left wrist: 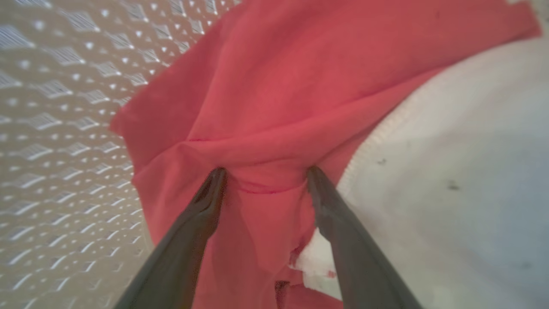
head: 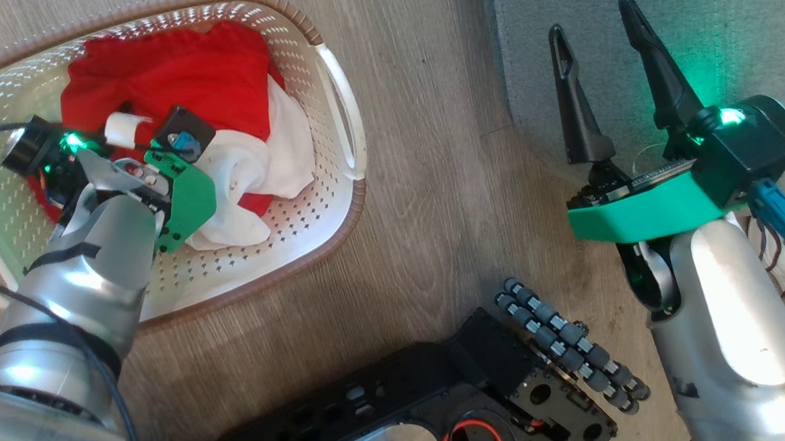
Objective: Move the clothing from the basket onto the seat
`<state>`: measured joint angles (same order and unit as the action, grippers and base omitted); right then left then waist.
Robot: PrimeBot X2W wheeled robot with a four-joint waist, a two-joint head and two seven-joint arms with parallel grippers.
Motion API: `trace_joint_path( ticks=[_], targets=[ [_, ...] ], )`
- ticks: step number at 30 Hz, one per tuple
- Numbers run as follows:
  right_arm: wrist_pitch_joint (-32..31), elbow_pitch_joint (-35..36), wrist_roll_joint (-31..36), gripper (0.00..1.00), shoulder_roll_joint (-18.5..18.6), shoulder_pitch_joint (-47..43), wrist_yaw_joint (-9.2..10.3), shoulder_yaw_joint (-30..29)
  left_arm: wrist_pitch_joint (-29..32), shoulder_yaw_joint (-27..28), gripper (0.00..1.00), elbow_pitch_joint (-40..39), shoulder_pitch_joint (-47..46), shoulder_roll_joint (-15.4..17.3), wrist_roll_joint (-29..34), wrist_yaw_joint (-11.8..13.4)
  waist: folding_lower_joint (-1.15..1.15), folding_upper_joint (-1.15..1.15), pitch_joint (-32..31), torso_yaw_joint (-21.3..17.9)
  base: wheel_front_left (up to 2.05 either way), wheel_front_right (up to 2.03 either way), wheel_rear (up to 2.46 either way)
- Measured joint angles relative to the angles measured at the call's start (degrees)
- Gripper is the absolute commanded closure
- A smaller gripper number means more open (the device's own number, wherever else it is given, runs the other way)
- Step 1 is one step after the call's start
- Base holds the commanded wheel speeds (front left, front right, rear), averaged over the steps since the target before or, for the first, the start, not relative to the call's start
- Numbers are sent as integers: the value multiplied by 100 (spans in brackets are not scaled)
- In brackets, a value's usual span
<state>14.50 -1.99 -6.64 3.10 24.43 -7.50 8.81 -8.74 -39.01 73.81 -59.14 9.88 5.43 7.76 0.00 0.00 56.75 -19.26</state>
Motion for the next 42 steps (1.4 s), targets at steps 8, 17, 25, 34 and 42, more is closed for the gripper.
trace_joint_path(
  ticks=[8,17,25,34,42],
  targets=[
    [25,47,-212,0,0,2,1,29,469,-5,0,36,-107,-52,-133,-208,0,0,57,-10,0,0,0],
    [40,78,-194,0,0,3,1,35,673,7,100,40,-110,-54,-331,-289,0,0,65,-1,0,0,0],
    [40,68,-190,0,-1,88,0,88,673,59,100,46,-73,-54,-559,-289,0,0,-41,23,0,0,0],
    [38,-247,-121,0,-2,337,0,176,192,240,100,69,317,-110,-932,-211,0,0,-590,-12,0,0,0],
    [38,-627,66,0,-1,254,0,127,-386,433,100,73,818,-389,-1313,-205,-1,1,-1490,158,0,0,0]
  ],
)
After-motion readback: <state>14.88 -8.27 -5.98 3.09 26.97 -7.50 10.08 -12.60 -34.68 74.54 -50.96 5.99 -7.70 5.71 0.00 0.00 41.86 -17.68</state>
